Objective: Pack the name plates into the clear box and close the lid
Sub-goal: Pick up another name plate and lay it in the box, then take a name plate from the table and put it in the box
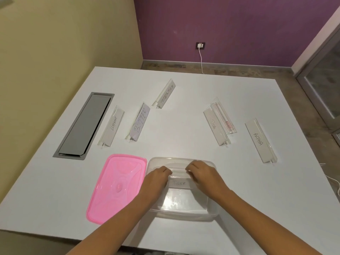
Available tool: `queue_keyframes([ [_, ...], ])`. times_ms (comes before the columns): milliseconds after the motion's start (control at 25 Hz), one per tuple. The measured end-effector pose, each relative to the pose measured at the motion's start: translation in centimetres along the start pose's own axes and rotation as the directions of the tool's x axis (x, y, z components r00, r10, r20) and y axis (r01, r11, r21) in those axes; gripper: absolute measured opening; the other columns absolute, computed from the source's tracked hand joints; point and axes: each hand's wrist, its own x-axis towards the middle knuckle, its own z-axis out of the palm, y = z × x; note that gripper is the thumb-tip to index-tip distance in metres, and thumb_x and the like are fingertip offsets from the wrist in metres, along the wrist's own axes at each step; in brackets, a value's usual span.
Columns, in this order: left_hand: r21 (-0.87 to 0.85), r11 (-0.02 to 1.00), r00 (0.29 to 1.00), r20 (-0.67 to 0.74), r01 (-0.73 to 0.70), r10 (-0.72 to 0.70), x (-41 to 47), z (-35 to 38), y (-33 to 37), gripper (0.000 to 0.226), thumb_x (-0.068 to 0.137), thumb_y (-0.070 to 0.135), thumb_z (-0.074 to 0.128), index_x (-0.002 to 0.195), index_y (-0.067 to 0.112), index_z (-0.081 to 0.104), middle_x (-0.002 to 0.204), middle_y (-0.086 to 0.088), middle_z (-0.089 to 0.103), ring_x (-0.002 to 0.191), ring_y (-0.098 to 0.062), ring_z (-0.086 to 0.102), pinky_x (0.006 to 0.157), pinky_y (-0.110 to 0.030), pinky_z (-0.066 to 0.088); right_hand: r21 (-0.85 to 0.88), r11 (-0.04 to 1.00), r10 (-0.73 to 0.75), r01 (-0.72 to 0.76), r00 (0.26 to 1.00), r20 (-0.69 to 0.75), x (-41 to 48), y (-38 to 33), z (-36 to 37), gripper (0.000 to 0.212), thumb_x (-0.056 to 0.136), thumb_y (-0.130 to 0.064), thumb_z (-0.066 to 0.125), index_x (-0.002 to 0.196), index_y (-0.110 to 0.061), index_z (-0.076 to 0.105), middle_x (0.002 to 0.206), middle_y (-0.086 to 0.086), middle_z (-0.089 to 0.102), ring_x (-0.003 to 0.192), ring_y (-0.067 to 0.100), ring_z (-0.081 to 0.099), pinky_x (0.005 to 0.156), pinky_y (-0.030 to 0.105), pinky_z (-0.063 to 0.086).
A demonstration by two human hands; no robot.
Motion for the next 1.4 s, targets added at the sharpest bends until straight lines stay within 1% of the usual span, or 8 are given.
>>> queue_keyframes([
  [80, -0.036, 0.999, 0.999, 0.011, 0.037, -0.037, 0.1, 0.2, 0.0, 0.038, 0.089, 0.003, 0.048, 0.124, 0.016, 0.056, 0.126, 0.001, 0.059, 0.111, -0.02, 0.057, 0.083, -0.036, 0.053, 0.05, 0.998, 0.037, -0.028, 0.983, -0.182, 1.2, 1.4, -1.0, 0.005, 0.087, -0.006, 0.061, 0.09, -0.008, 0.065, 0.087, 0.007, 0.067, 0.08, 0.025, 0.064, 0.059, 0.036, 0.055],
  [200, -0.073, 0.996, 0.999, -0.001, 0.05, -0.05, 0.1, 0.4, -0.1, 0.036, 0.09, 0.005, 0.048, 0.122, 0.016, 0.057, 0.126, 0.001, 0.06, 0.111, -0.019, 0.058, 0.083, -0.037, 0.053, 0.218, 0.94, 0.318, -0.261, 0.903, -0.29, 3.6, 4.9, -1.9, 0.015, 0.088, -0.001, 0.055, 0.099, -0.004, 0.065, 0.098, 0.012, 0.066, 0.092, 0.025, 0.061, 0.077, 0.033, 0.049],
  [320, -0.097, 0.993, 0.997, -0.018, 0.067, -0.069, 0.2, 0.6, 0.0, 0.035, 0.09, 0.005, 0.049, 0.121, 0.016, 0.059, 0.124, 0.001, 0.061, 0.108, -0.019, 0.059, 0.081, -0.036, 0.053, 0.264, 0.78, 0.62, -0.568, 0.758, -0.202, 5.8, 9.2, -1.6, 0.025, 0.089, 0.002, 0.052, 0.114, 0.002, 0.058, 0.116, 0.021, 0.058, 0.111, 0.033, 0.052, 0.09, 0.034, 0.042],
  [440, -0.105, 0.991, 0.996, -0.013, 0.081, -0.083, 0.2, 0.7, 0.1, 0.034, 0.09, 0.005, 0.049, 0.121, 0.015, 0.059, 0.124, 0.0, 0.061, 0.107, -0.02, 0.06, 0.081, -0.036, 0.053, 0.193, 0.627, 0.778, -0.755, 0.621, -0.097, 6.9, 11.9, -1.0, 0.027, 0.089, 0.002, 0.051, 0.116, 0.009, 0.05, 0.118, 0.028, 0.055, 0.11, 0.039, 0.054, 0.09, 0.041, 0.047],
  [880, -0.151, 0.984, 0.994, -0.024, 0.099, -0.103, 0.0, 1.0, 0.1, 0.036, 0.086, 0.001, 0.049, 0.118, 0.014, 0.06, 0.121, 0.001, 0.062, 0.104, -0.019, 0.06, 0.076, -0.035, 0.053, 0.206, 0.502, 0.848, -0.84, 0.525, 0.075, 7.3, 15.4, 0.6, 0.027, 0.084, -0.001, 0.063, 0.109, 0.006, 0.059, 0.108, 0.026, 0.064, 0.1, 0.04, 0.062, 0.082, 0.041, 0.054],
  [1040, -0.162, 0.98, 0.993, -0.013, 0.116, -0.119, 0.2, 0.7, 0.3, 0.035, 0.088, 0.003, 0.05, 0.119, 0.015, 0.06, 0.121, 0.001, 0.061, 0.104, -0.02, 0.06, 0.079, -0.035, 0.053, 0.343, 0.36, 0.909, -0.868, 0.409, 0.081, 8.7, 15.5, 1.2, 0.013, 0.084, 0.003, 0.054, 0.095, 0.006, 0.06, 0.1, 0.024, 0.063, 0.1, 0.041, 0.063, 0.081, 0.042, 0.054],
  [1240, -0.17, 0.977, 0.991, -0.012, 0.131, -0.134, 0.2, 0.7, 0.4, 0.034, 0.088, 0.003, 0.05, 0.118, 0.014, 0.06, 0.121, 0.0, 0.062, 0.104, -0.02, 0.061, 0.078, -0.034, 0.053, 0.358, 0.321, 0.911, -0.877, 0.389, 0.135, 11.2, 14.1, 2.1, 0.048, 0.085, -0.034, 0.059, 0.112, 0.005, 0.052, 0.114, 0.022, 0.061, 0.111, 0.037, 0.054, 0.092, 0.047, 0.051],
  [1400, -0.179, 0.975, 0.99, -0.033, 0.129, -0.137, 0.3, 1.1, 0.2, 0.033, 0.088, 0.003, 0.052, 0.118, 0.015, 0.061, 0.119, 0.0, 0.063, 0.101, -0.021, 0.062, 0.075, -0.035, 0.054, 0.177, 0.352, 0.915, -0.919, 0.378, 0.143, 11.8, 13.9, 2.7, 0.063, 0.065, -0.015, 0.079, 0.117, -0.005, 0.044, 0.116, 0.016, 0.055, 0.113, 0.032, 0.048, 0.091, 0.045, 0.051],
])
